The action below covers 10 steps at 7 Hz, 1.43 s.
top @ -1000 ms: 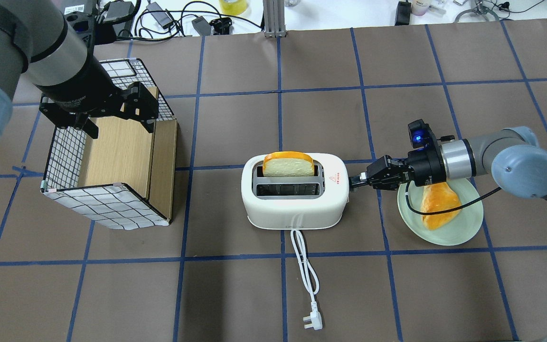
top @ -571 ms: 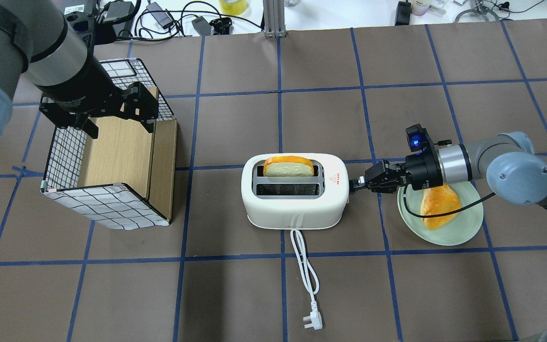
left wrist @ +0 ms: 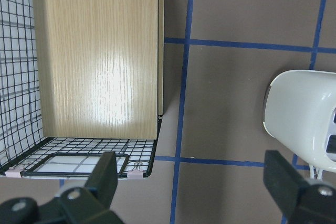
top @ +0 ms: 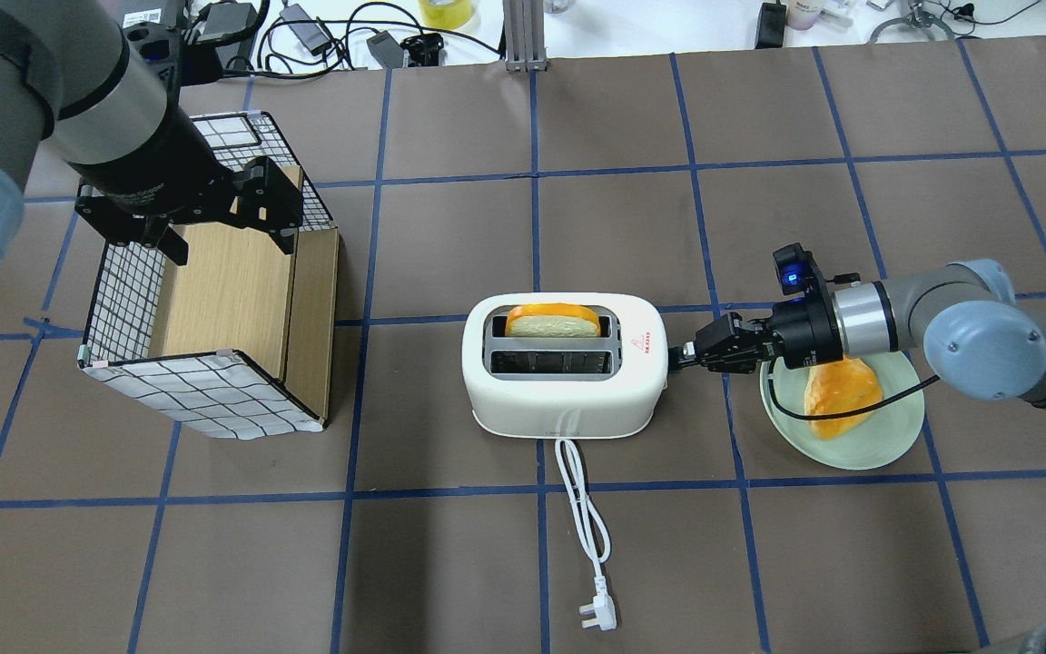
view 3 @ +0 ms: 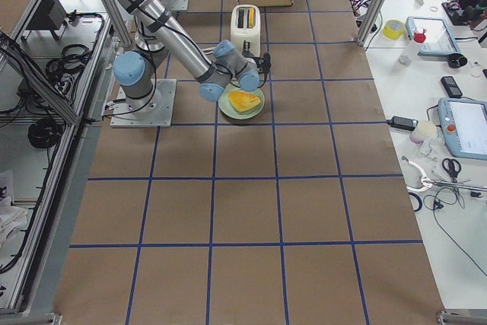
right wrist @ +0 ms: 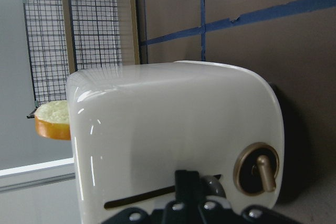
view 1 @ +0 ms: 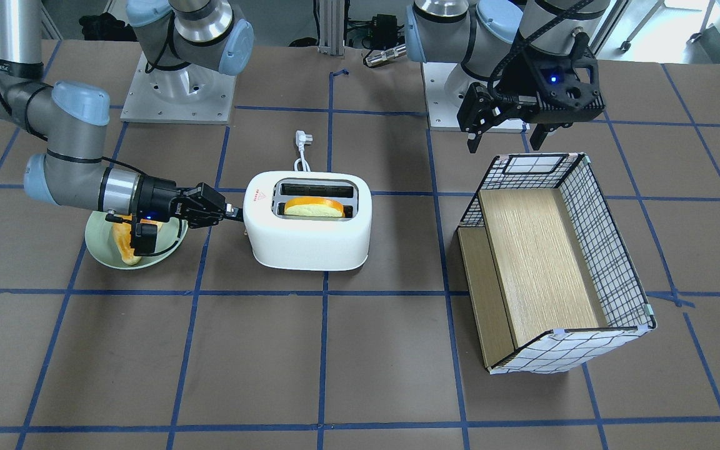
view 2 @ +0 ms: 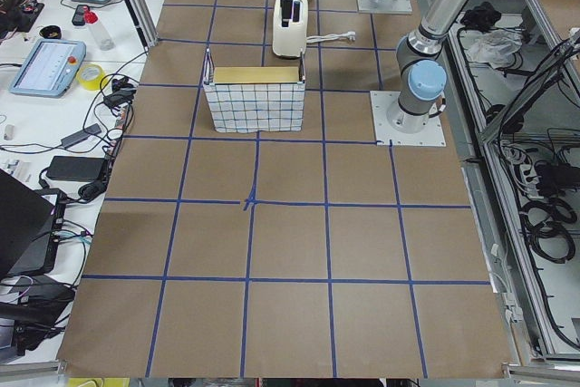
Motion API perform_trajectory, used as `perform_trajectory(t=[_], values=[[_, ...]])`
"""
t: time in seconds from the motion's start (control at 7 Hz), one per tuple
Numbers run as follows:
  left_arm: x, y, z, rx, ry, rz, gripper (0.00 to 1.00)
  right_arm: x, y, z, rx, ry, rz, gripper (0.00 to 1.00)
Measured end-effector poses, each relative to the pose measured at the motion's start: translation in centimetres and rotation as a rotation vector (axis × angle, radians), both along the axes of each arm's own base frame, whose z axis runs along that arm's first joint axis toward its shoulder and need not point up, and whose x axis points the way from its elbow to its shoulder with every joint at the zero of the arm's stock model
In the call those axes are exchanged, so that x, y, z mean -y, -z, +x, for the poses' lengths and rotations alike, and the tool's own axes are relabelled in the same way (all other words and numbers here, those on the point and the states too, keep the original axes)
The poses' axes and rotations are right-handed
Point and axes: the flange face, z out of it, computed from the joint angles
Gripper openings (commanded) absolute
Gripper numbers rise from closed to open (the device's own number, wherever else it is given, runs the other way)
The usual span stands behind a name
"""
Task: Press toaster with right arm
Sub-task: 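Hold the toaster lever pressed down with the right gripper, then release the lever and lift the right gripper away from the toaster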
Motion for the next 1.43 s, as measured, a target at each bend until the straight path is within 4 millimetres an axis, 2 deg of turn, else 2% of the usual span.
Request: perform_trajectory(t=[0.86,1.43], values=[[0.0,0.0,0.0,0.0,0.0,0.0,1.0,0.0,-0.1,0.0,-0.004,0.0,0.004,0.0],[0.0,0.0,0.0,0.0,0.0,0.0,1.0,0.7,-2.7,-0.4,-0.036,0.037,0.055,0.0]])
